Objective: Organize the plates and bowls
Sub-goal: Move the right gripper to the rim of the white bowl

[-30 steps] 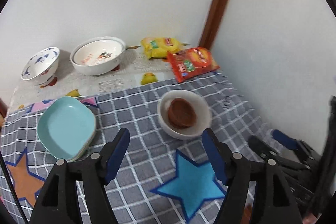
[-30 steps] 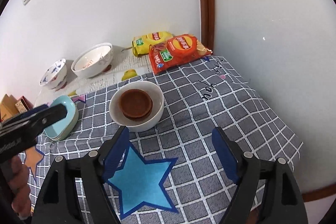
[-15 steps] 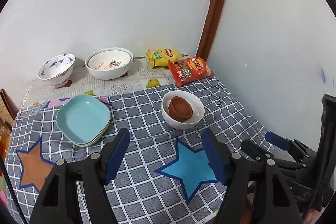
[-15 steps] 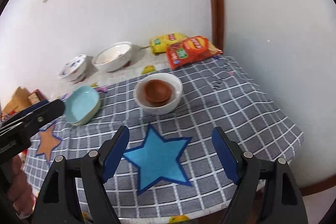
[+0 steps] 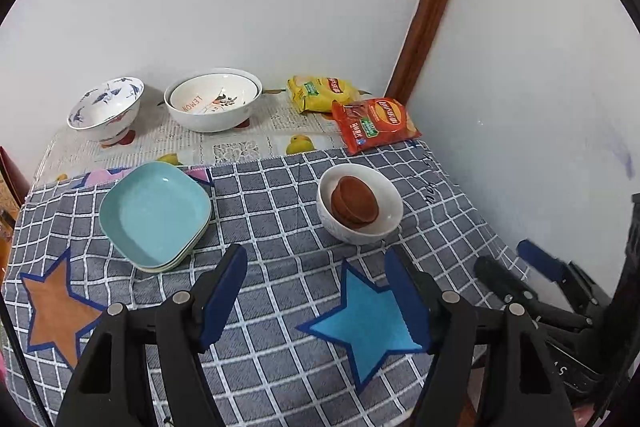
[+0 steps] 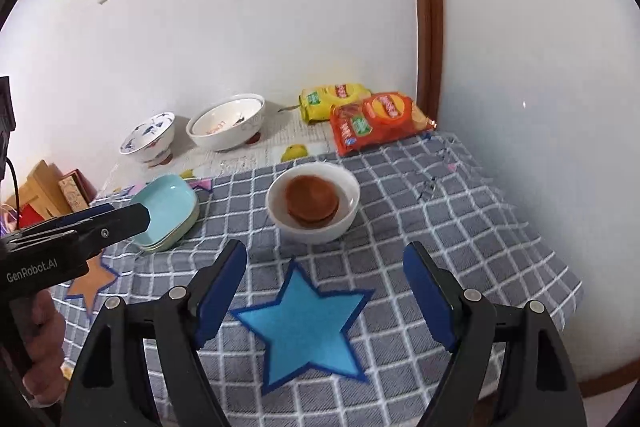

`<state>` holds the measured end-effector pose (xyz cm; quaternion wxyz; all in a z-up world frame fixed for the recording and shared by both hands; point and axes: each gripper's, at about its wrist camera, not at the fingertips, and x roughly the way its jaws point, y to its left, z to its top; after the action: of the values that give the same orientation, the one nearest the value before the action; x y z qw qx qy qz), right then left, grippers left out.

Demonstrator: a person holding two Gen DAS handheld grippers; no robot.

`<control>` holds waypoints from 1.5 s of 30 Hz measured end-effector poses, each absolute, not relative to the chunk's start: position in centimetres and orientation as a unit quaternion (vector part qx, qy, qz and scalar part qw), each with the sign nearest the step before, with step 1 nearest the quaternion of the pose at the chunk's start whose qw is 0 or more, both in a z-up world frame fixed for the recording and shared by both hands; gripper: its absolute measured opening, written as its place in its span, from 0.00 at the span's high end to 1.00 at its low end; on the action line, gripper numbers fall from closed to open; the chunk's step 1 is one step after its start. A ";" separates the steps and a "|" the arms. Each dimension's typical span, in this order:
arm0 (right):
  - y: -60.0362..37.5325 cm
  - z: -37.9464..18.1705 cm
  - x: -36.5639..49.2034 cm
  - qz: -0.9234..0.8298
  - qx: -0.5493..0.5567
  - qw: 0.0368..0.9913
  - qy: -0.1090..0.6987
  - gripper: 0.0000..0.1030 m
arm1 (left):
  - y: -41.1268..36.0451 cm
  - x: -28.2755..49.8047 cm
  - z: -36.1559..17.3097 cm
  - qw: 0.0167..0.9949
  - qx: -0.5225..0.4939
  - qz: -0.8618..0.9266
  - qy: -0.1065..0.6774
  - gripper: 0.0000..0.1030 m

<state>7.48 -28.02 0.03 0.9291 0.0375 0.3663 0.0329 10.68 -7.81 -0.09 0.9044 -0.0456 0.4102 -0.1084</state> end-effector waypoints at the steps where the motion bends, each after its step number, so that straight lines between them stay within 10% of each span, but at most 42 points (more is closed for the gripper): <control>1: -28.0 -0.1 7.9 0.029 0.026 0.932 0.362 0.22 | -8.0 11.1 -0.3 0.905 -0.044 -0.104 0.411 0.33; 12: -29.5 -1.9 13.5 -0.005 -0.009 0.919 0.394 0.39 | -9.6 14.4 -2.3 0.908 -0.047 -0.064 0.412 0.34; 45: -30.8 -8.3 21.6 0.037 0.046 0.892 0.448 0.39 | -11.3 22.5 -7.1 0.886 -0.010 -0.057 0.460 0.34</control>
<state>21.55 -30.84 -8.27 0.8921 0.0457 0.4481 0.0371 22.53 -11.32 -7.08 0.8862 -0.0100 0.4598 -0.0568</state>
